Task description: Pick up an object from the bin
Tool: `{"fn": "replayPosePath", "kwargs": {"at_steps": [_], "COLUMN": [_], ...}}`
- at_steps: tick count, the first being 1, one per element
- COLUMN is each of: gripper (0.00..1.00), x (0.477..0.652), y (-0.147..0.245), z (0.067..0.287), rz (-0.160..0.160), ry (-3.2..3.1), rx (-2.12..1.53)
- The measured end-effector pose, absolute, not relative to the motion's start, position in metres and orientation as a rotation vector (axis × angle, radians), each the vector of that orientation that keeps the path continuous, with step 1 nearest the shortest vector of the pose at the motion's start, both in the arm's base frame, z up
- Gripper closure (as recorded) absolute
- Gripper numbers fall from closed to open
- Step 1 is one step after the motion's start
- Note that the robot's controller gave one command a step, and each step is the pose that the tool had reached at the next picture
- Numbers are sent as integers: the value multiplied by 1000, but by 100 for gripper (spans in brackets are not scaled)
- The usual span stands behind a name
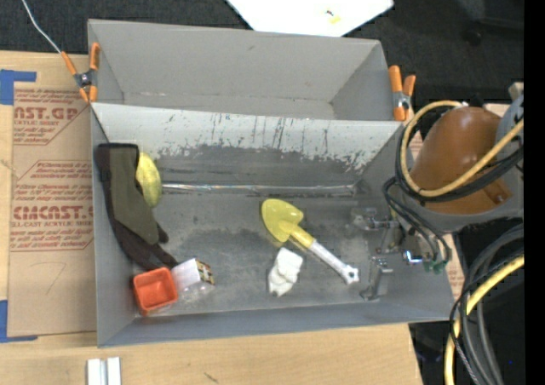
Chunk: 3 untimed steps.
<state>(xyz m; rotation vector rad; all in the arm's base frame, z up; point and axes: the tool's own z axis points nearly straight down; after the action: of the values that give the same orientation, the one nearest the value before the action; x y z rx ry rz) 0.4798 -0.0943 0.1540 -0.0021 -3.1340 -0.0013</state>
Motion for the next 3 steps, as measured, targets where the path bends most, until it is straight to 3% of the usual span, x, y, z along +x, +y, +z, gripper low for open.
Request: {"fn": "replayPosePath", "kwargs": {"at_steps": [1,2,3], "gripper": [0,0,0], "x": [482,492,521], "y": [-94,-35,-30], "z": [158,83,72], "rz": [1,-3,1], "ry": [-3142,-3134,-3139], "rx": [0,-150,142]}}
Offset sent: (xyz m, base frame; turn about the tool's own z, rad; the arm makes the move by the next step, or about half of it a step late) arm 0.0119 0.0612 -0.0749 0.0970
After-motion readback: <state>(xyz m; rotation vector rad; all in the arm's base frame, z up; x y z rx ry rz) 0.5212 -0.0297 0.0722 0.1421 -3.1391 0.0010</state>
